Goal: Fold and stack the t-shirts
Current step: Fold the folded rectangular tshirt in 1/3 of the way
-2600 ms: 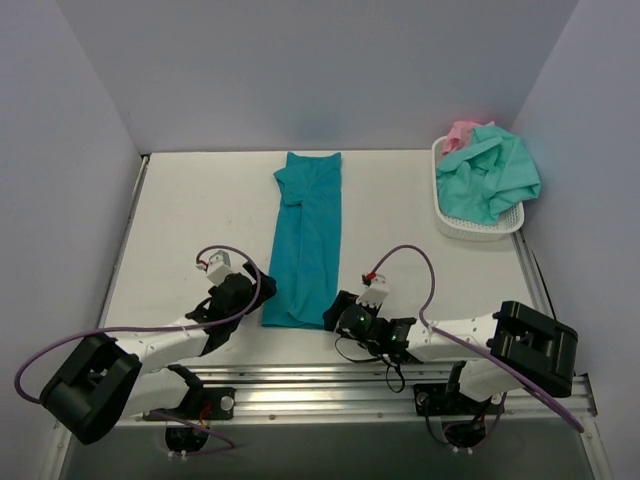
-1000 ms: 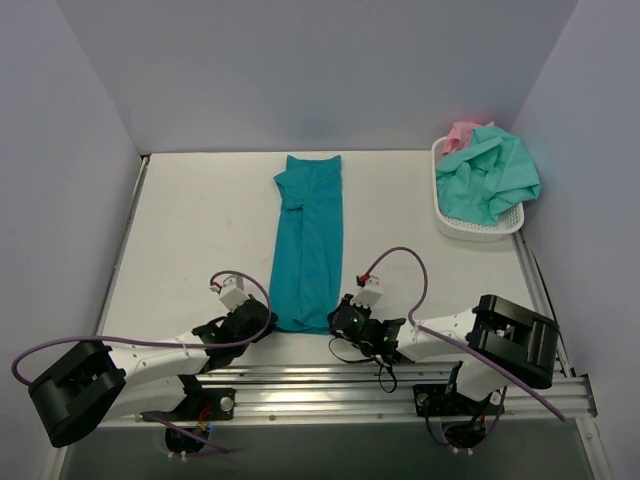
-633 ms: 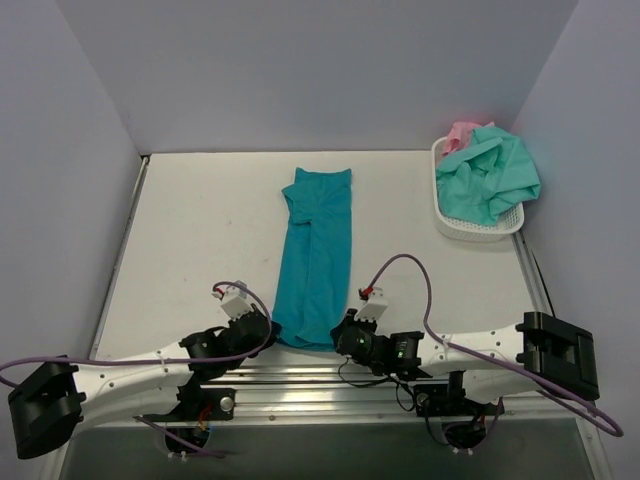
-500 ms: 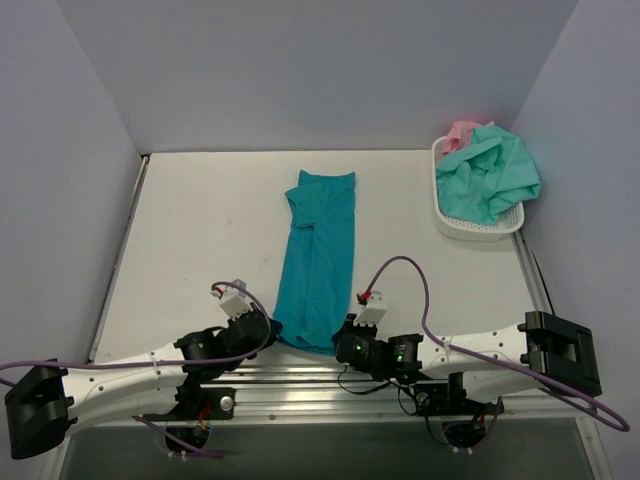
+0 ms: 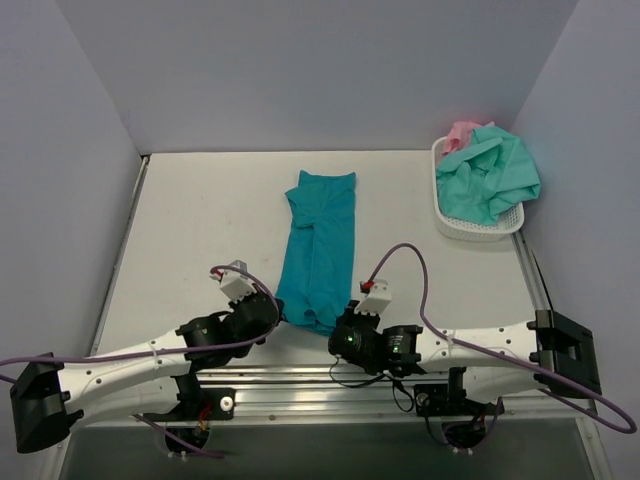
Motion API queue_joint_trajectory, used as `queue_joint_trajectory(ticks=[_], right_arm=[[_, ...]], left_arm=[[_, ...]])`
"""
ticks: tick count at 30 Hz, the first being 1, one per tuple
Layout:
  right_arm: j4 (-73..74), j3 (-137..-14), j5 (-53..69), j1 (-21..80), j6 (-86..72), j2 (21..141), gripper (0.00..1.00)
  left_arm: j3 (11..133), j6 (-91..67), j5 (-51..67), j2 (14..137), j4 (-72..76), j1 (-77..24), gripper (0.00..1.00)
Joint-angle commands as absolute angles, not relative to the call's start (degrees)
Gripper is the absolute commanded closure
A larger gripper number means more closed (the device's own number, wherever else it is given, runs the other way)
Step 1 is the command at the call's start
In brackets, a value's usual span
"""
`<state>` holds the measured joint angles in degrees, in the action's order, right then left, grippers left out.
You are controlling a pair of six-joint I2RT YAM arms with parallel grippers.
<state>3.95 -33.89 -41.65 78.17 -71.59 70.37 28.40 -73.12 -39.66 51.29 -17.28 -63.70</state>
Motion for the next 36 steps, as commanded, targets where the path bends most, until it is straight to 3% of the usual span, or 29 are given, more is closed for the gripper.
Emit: queue_joint_trajectory(ticks=[1,22,36], right_arm=[[8.1,-38.4,-48.6,76.1,-69.9,70.2,1.00],[0.5,-52.0,-49.1,62.5,-56.0,87.8,1.00],[-7.6,-55.7,-46.8,55.3,-50.9,96.7,1.00]], left_arm=[[34.2,-71.2,-46.2,53.7,-18.8,-63.6,0.96],[41.7,-62.8,-44.5,65.6,-6.4,-50.8,0.93],[49.8,-57.6,-38.9,80.8,4.3,-43.2,0.93]])
